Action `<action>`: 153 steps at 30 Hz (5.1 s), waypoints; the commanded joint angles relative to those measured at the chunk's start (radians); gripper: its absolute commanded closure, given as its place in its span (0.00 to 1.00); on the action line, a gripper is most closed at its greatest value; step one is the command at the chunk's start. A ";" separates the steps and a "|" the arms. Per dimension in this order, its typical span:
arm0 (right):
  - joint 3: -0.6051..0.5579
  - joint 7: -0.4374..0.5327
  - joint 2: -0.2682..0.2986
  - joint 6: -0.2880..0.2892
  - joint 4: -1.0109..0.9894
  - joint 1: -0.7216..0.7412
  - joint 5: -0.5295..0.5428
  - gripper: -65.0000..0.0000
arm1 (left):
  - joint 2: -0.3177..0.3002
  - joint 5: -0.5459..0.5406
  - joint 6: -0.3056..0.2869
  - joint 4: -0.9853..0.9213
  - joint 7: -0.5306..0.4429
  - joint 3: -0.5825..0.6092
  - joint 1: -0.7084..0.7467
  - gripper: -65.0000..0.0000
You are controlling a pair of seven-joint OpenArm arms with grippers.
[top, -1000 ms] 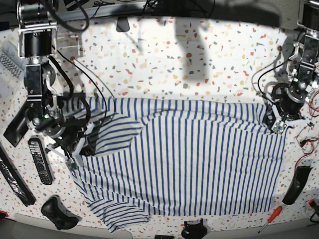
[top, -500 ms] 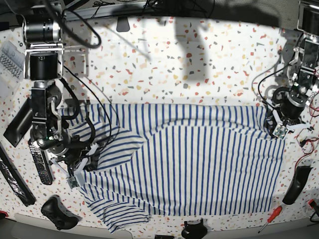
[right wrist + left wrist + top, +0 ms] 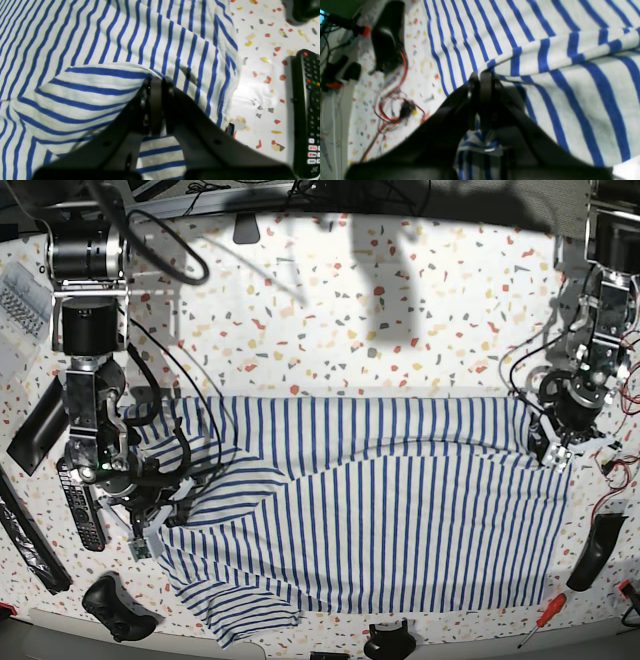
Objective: Layout the t-shirt on the table in an organized manner, then fold the t-shirt properly
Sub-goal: 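Lift the shirt edge with both grippers and pull it toward the robot, then lower the held shirt edge onto the table with both grippers, then regrasp the shirt edge with both grippers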
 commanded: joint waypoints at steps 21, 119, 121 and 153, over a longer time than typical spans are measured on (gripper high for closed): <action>0.005 0.011 0.011 -0.124 0.015 0.082 -0.045 1.00 | 0.059 -0.002 0.013 -0.268 -0.135 -0.010 -0.097 1.00; 0.005 0.177 -0.086 -0.119 -0.129 0.116 -0.195 0.66 | -0.034 -0.031 -0.135 -0.268 -0.075 -0.008 -0.349 0.56; 0.005 0.168 -0.086 -0.119 -0.129 0.116 -0.195 0.66 | -0.033 -0.032 -0.135 -0.268 -0.075 -0.008 -0.349 0.56; 0.005 0.055 -0.083 -0.116 0.002 -0.196 -0.068 0.66 | 0.056 -0.391 -0.216 -0.509 0.297 -0.009 -0.301 0.57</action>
